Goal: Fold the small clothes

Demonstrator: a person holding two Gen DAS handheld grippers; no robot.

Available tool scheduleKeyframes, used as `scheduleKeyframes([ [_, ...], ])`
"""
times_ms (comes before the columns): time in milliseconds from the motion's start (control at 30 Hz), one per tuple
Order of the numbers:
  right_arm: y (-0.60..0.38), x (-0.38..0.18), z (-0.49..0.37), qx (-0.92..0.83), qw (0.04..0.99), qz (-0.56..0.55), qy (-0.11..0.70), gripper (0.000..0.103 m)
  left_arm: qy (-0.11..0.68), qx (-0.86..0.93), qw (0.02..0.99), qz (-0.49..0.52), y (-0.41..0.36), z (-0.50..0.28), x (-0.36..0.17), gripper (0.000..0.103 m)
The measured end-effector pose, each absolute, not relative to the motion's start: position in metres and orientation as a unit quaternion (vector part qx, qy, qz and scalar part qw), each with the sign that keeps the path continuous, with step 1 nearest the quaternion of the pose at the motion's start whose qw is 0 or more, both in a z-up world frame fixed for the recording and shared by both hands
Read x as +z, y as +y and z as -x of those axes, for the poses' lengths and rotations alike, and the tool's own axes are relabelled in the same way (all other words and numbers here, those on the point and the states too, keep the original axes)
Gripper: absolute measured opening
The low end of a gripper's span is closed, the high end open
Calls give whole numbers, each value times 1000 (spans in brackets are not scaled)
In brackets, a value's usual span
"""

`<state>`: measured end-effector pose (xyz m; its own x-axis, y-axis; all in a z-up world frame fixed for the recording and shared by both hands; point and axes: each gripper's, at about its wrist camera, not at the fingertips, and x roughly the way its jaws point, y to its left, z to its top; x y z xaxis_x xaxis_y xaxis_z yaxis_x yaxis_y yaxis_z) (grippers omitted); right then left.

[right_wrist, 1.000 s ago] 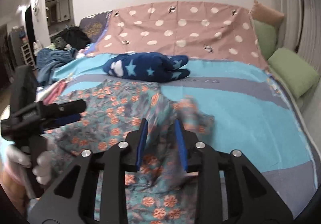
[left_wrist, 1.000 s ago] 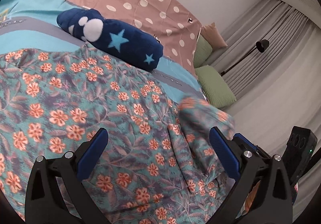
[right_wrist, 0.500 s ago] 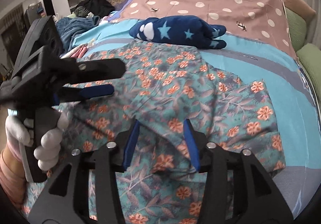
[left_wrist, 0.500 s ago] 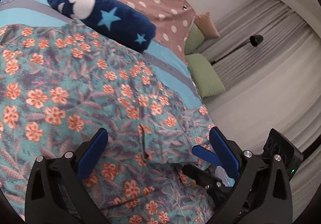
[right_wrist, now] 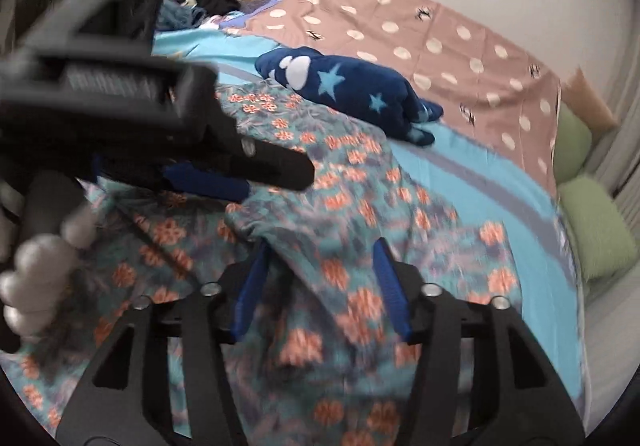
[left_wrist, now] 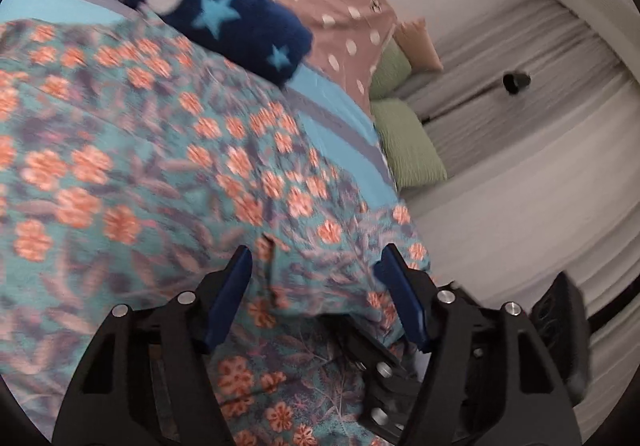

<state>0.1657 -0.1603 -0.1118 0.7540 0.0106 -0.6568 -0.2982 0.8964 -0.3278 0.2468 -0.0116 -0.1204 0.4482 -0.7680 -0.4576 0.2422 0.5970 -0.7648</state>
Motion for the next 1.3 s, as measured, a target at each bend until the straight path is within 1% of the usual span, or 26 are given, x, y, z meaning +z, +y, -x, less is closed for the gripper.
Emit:
scheduleKeyframes([
  [33,-155,-113,-169,86,910,223,340,30,411,-317,792,322,-5,-247,-119,69],
  [67,-154,-114,-172,86,909,226,340,16,407,-314,792,329,1,-248,-118,69],
  [100,-154,-113,-174,89,909,224,340,10,404,-312,790,338,8,-248,-117,71],
  [133,-156,-111,-174,95,911,213,339,9,404,-311,787,346,12,-250,-118,74],
  [167,-161,-107,-174,103,915,193,339,6,407,-312,782,355,15,-251,-120,74],
  [267,-178,-92,-170,124,927,127,331,6,420,-340,746,388,14,-254,-129,77],
  [300,-181,-89,-168,125,928,116,330,6,421,-352,735,398,13,-254,-131,80],
  [333,-184,-86,-167,128,929,109,329,6,421,-364,725,406,9,-254,-132,87],
  [367,-185,-85,-165,132,929,103,330,6,420,-374,716,414,5,-255,-132,89],
  [400,-185,-84,-164,137,929,97,331,6,418,-387,706,421,0,-255,-132,90],
  [533,-173,-84,-155,156,927,99,326,6,420,-398,695,426,-10,-254,-133,90],
  [567,-169,-83,-151,159,927,99,324,6,418,-400,697,423,-11,-253,-133,86],
  [600,-165,-83,-149,163,927,100,321,6,413,-404,698,424,-12,-252,-133,65],
  [633,-161,-81,-147,169,927,101,318,6,407,-414,690,432,-12,-252,-134,31],
  [667,-157,-80,-145,172,928,104,313,6,405,-417,682,443,-11,-253,-135,14],
  [700,-155,-78,-144,170,930,108,309,6,404,-408,686,447,-8,-253,-134,4],
  [867,-142,-63,-146,172,933,105,297,6,368,-390,717,445,14,-248,-111,5],
  [1100,-86,-29,-150,214,931,131,265,6,327,-352,797,367,67,-230,-42,5],
  [1167,-70,-26,-154,229,927,132,266,6,321,-334,814,350,88,-223,-32,5],
  [1300,-37,-37,-161,250,915,147,280,6,333,-294,838,316,117,-217,-41,5],
])
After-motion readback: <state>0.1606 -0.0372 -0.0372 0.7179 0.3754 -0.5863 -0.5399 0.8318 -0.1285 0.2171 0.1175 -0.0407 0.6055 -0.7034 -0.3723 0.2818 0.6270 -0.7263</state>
